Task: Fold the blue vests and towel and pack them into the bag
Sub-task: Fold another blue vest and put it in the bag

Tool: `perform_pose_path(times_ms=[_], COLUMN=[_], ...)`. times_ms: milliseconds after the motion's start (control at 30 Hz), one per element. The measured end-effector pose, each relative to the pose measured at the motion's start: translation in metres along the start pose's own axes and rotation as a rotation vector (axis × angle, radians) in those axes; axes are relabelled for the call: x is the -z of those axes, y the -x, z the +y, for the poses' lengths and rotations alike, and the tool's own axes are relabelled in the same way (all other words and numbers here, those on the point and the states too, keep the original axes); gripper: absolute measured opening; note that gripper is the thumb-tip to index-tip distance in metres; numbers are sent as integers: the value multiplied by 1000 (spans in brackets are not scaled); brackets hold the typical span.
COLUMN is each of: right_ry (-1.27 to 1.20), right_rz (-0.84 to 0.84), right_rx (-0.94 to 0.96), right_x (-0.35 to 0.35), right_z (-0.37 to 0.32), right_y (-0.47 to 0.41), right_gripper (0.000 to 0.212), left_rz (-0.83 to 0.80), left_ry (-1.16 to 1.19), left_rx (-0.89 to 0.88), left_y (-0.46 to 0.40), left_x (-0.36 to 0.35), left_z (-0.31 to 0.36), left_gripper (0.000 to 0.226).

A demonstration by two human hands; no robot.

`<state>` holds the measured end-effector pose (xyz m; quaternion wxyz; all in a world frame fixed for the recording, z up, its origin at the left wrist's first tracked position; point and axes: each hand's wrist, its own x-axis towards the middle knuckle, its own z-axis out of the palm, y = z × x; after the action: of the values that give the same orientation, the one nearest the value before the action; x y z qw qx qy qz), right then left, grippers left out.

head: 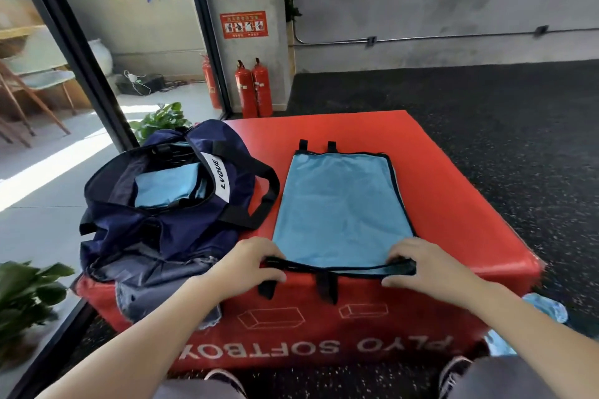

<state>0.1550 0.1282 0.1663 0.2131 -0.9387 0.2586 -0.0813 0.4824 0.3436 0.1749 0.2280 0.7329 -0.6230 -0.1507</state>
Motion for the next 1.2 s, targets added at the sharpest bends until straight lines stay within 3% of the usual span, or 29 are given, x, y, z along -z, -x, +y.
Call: perform_pose_path(times_ms=[100,233,367,533,733,800,967,1200], right_ry=[96,156,145,36,-212,-295,-428,-369], right_rz=[3,105,169,117,5,-27,65,154], right_rx=[55,166,179,76,-153,-167,-180,-213], right_x=[0,-9,-11,2,34,47,64,72], right_z=[16,28,31,20,15,14,19,34], right_y=[16,23,24,27,25,22,6,-39], right_gripper=[63,33,18,9,15,18,13,12], left_rz=[-28,-113,-81,0,164,176,256,374], left_ry=[-9,-113,-179,-148,72,125,225,225], left_rx=[48,6,5,53,144,162,172,205], left_y=[9,13,13,19,20,18,-3,-57], left_x=[-1,-6,-9,-10,4,9,12,12], left_z=[-1,8,19,32,53,59,63,49], left_gripper=[48,53,43,25,13,24,14,3])
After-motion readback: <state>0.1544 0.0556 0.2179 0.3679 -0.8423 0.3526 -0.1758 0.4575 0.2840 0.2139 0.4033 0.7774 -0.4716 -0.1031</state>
